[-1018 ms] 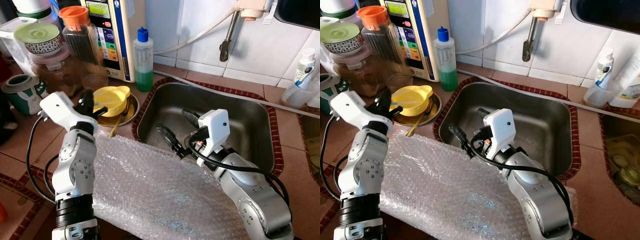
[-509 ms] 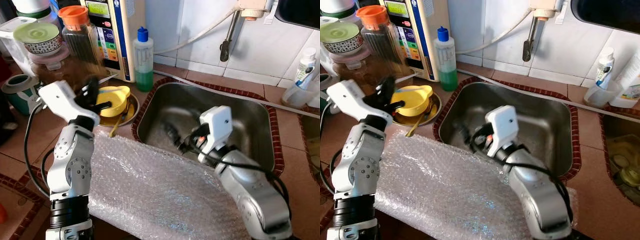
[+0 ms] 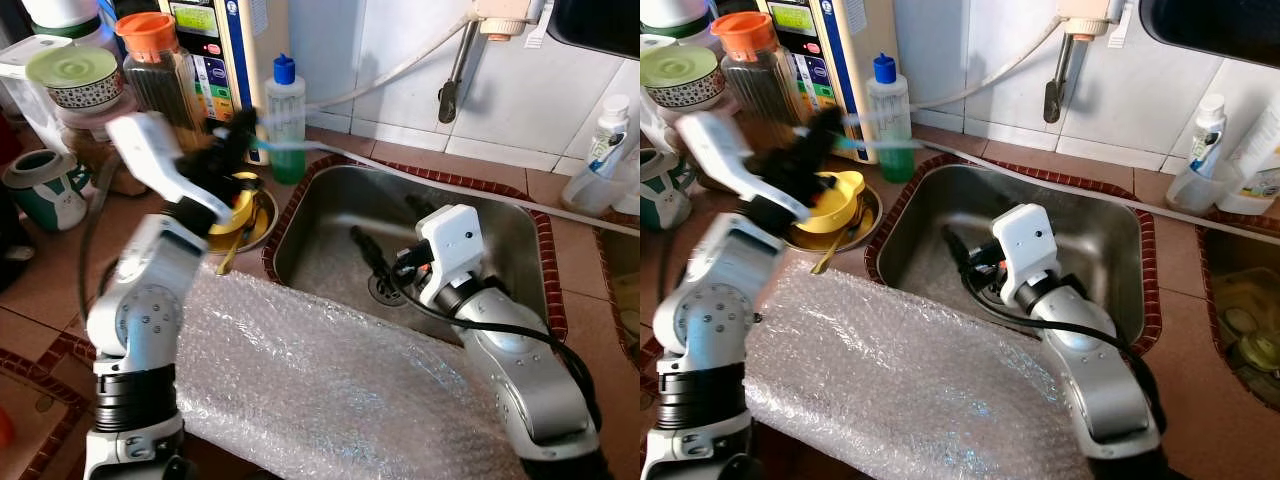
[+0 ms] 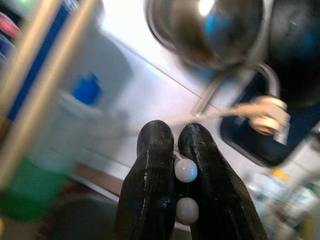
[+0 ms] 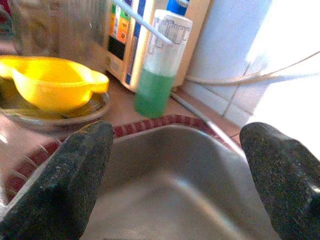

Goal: Kitchen organization

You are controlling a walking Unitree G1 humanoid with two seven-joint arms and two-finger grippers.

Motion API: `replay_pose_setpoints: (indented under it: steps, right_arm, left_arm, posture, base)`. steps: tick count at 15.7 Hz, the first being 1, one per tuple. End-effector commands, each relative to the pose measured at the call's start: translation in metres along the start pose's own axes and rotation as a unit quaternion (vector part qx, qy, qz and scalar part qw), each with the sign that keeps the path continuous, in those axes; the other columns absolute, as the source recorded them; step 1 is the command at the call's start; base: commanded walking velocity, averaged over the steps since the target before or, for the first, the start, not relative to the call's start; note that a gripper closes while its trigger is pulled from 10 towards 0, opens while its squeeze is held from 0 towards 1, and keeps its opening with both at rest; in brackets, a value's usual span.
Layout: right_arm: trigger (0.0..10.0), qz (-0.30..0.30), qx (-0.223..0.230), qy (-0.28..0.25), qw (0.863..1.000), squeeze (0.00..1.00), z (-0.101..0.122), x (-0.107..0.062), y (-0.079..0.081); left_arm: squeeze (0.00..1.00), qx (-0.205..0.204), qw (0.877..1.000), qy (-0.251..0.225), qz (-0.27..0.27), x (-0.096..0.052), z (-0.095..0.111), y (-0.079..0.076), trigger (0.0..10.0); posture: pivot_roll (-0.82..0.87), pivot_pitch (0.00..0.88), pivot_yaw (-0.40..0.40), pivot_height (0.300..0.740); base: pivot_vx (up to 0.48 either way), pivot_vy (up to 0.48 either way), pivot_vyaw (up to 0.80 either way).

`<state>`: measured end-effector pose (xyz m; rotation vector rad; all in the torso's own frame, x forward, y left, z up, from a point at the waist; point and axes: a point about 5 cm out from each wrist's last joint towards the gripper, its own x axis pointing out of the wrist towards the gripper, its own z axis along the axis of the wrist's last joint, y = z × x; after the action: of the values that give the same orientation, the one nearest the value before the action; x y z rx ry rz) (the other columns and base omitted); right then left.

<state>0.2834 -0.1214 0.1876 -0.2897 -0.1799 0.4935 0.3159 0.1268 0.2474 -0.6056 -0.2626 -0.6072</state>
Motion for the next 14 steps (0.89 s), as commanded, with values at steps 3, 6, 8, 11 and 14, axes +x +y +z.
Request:
replay_pose_setpoints:
  steps: [3, 6, 8, 11, 14]
  right_arm:
    - [10.0, -0.014, -0.109, 0.005, 0.994, 0.0, -0.006, 0.004, -0.02]
    - [10.0, -0.019, -0.22, 0.008, 0.975, 0.0, -0.01, 0.015, -0.034]
    - [10.0, -0.021, -0.254, 0.013, 0.967, 0.0, -0.015, 0.02, -0.037]
    - [10.0, -0.009, -0.298, 0.002, 0.955, 0.0, -0.019, 0.035, -0.041]
    - [4.8, -0.003, -0.306, -0.017, 0.952, 0.0, -0.014, 0.042, -0.038]
  left_arm:
    - [0.0, -0.024, 0.994, 0.058, -0.085, 0.002, -0.022, -0.031, 0.0]
    - [0.0, -0.021, 0.994, 0.074, -0.08, 0.005, -0.038, -0.038, 0.0]
    - [0.0, -0.024, 0.993, 0.081, -0.082, 0.005, -0.041, -0.041, 0.0]
    - [0.0, -0.018, 0.994, 0.082, -0.074, 0.004, -0.044, -0.042, 0.0]
    - [0.0, -0.016, 0.994, 0.082, -0.069, 0.003, -0.045, -0.041, 0.0]
  posture:
    - [0.0, 0.092, 0.009, 0.74]
    - [0.0, 0.094, 0.006, 0.74]
    - [0.0, 0.094, 0.004, 0.74]
    - [0.01, 0.095, -0.006, 0.74]
    - [0.01, 0.095, -0.012, 0.74]
  base:
    - [0.0, 0.0, 0.0]
    - [0.0, 0.0, 0.0]
    - [0.0, 0.0, 0.0]
    - [0.0, 0.0, 0.0]
    - [0.0, 0.0, 0.0]
